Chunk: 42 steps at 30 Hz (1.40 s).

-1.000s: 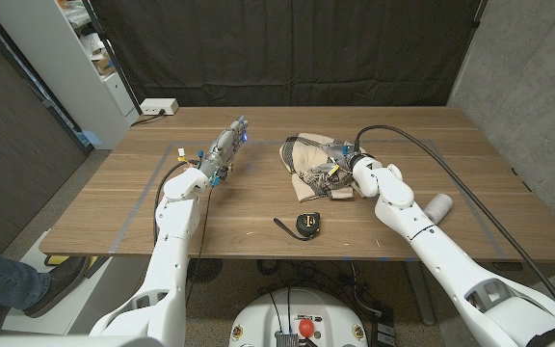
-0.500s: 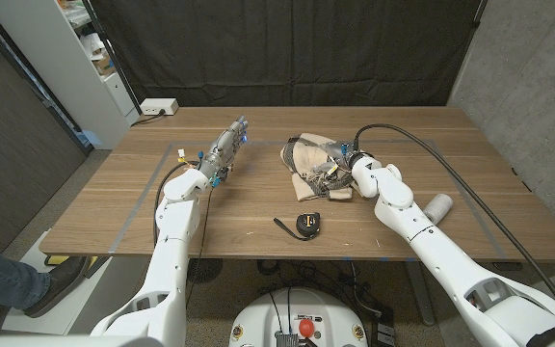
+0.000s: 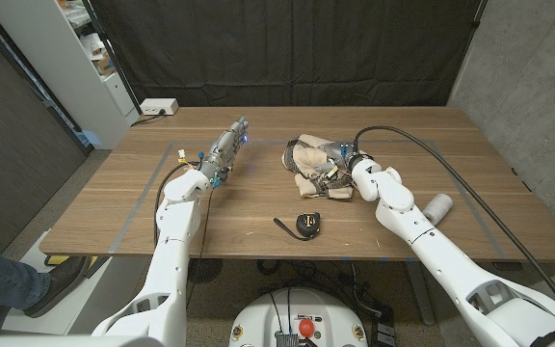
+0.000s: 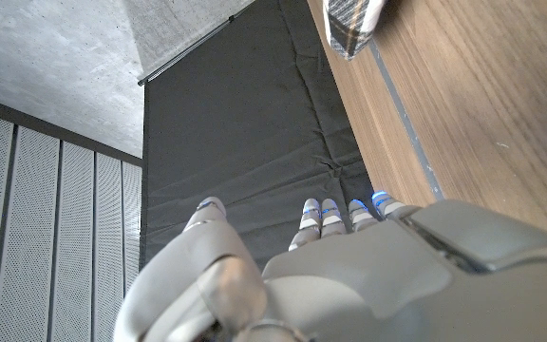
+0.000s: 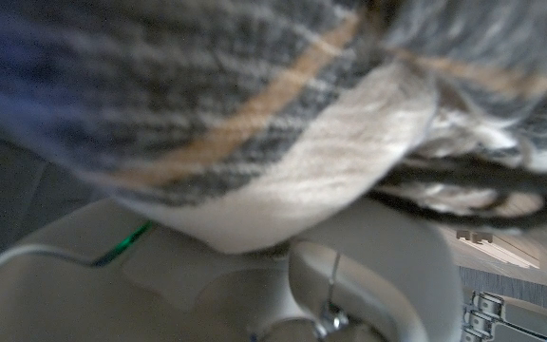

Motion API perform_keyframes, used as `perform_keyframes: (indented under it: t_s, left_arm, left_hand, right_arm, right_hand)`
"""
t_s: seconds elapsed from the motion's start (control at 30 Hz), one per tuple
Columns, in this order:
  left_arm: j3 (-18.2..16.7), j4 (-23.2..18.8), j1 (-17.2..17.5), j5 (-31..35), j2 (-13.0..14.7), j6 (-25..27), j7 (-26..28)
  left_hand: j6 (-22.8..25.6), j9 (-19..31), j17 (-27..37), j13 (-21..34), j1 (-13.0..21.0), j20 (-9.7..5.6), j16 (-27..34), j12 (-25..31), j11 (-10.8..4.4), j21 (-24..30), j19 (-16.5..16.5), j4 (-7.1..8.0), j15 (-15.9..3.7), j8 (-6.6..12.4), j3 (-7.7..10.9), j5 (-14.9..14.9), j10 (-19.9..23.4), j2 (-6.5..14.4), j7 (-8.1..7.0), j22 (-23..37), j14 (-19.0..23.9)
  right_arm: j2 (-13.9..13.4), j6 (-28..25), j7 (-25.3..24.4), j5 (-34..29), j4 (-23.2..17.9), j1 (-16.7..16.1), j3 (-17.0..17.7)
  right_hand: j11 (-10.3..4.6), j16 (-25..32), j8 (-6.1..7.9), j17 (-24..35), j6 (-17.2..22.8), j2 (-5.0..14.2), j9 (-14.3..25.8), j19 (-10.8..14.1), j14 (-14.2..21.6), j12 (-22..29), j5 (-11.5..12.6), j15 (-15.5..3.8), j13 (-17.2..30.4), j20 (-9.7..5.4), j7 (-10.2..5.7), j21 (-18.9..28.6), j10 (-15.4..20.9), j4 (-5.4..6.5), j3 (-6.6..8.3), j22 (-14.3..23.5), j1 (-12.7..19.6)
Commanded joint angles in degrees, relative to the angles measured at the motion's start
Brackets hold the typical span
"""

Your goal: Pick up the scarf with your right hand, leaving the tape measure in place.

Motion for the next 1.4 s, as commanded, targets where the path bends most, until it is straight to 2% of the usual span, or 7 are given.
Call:
perform_keyframes:
  t_s: [0.03,0.37,0.57,0.83,1.27,1.37,1.4]
  left_arm:
    - [0.19,-0.34,0.29,-0.05,-0.10,-0.13,0.17]
    - [0.24,-0.59,0.46,-0.04,-0.03,0.27,0.22]
    - [0.30,-0.77,0.48,0.03,0.05,0.45,0.20]
    - [0.43,-1.02,0.56,0.11,0.20,0.61,0.06]
    - [0.23,-1.31,1.07,-0.15,0.13,0.65,0.09]
    - [0.20,-1.41,1.11,-0.20,0.16,0.76,0.07]
    - [0.19,-1.41,1.15,-0.17,0.20,0.60,0.09]
  left_hand:
    - [0.33,0.25,0.32,0.04,-0.04,0.03,0.36,0.27,-0.10,0.15,-4.78,-0.34,0.46,0.06,0.12,0.03,-0.45,0.51,0.28,0.17,-0.41]
    - [0.38,0.26,0.32,0.05,-0.07,-0.02,0.38,0.28,0.02,0.18,-4.74,-0.39,0.30,0.07,0.11,0.02,-0.44,0.53,0.32,0.17,-0.37]
    - [0.40,0.26,0.32,0.05,-0.09,-0.02,0.38,0.27,-0.03,0.18,-4.76,-0.43,0.22,0.07,0.10,0.02,-0.46,0.54,0.36,0.17,-0.37]
    - [0.43,0.26,0.32,0.05,-0.11,-0.01,0.37,0.26,-0.03,0.17,-4.79,-0.47,0.26,0.07,0.10,0.01,-0.47,0.57,0.27,0.17,-0.39]
    - [0.57,0.27,0.32,0.05,-0.16,0.18,0.40,0.30,-0.13,0.17,-4.83,-0.57,0.19,0.10,0.09,-0.01,-0.39,0.62,0.27,0.17,-0.31]
    - [0.61,0.27,0.32,0.05,-0.17,0.21,0.39,0.28,-0.10,0.18,-4.81,-0.58,0.21,0.11,0.09,-0.01,-0.45,0.63,0.28,0.17,-0.34]
    - [0.62,0.27,0.32,0.05,-0.17,0.22,0.38,0.28,-0.09,0.20,-4.78,-0.59,0.19,0.11,0.09,-0.02,-0.46,0.64,0.32,0.17,-0.36]
  right_arm:
    - [-0.21,0.84,-1.95,0.32,0.24,-0.32,0.30]
    - [-0.21,1.33,-3.40,0.48,0.53,-0.48,0.42]
    - [-0.17,1.23,-3.96,0.34,0.56,-0.61,0.45]
    - [0.14,1.65,-5.18,1.46,0.60,-1.07,1.07]
    - [0.20,1.83,-6.01,1.43,0.66,-1.24,0.89]
    - [0.18,1.93,-6.65,1.22,0.69,-1.33,0.79]
    - [0.22,2.06,-7.75,1.17,0.74,-1.53,0.82]
  right_hand:
    - [-0.28,1.62,1.29,1.61,1.59,0.46,0.94,7.47,1.90,1.15,-0.75,-0.68,1.21,-6.86,-0.05,0.73,1.57,-0.07,0.39,0.32,2.27]
    - [-0.92,7.41,3.58,8.07,3.37,1.93,3.64,11.13,7.05,4.02,-3.38,-2.93,4.99,-11.20,-0.31,2.71,3.37,-0.51,0.16,1.31,9.10]
    - [-2.23,14.19,6.84,17.43,7.06,3.12,6.86,11.05,9.35,8.09,-6.46,-5.35,9.73,-13.12,-0.81,6.21,5.91,-0.08,-1.40,4.34,14.78]
    - [-5.41,15.75,9.72,22.12,10.09,4.41,9.99,10.05,12.57,16.91,-8.60,-6.77,16.28,-14.42,-0.70,9.95,15.60,0.12,-1.44,7.09,18.88]
    - [-7.03,20.81,13.20,31.95,14.07,5.65,14.79,9.47,17.55,26.45,-12.62,-8.94,29.19,-16.75,-0.26,15.94,13.12,0.03,-2.29,10.26,25.40]
    - [-7.30,23.09,14.41,36.01,14.23,5.81,16.85,8.95,18.47,29.36,-13.65,-9.33,33.45,-18.01,-0.08,18.65,12.18,0.05,-2.69,12.61,27.23]
    - [-7.42,24.81,15.65,40.19,14.25,5.61,19.07,9.09,18.56,31.96,-14.49,-9.83,37.61,-19.52,0.09,22.27,10.87,-0.07,-3.06,15.60,29.14]
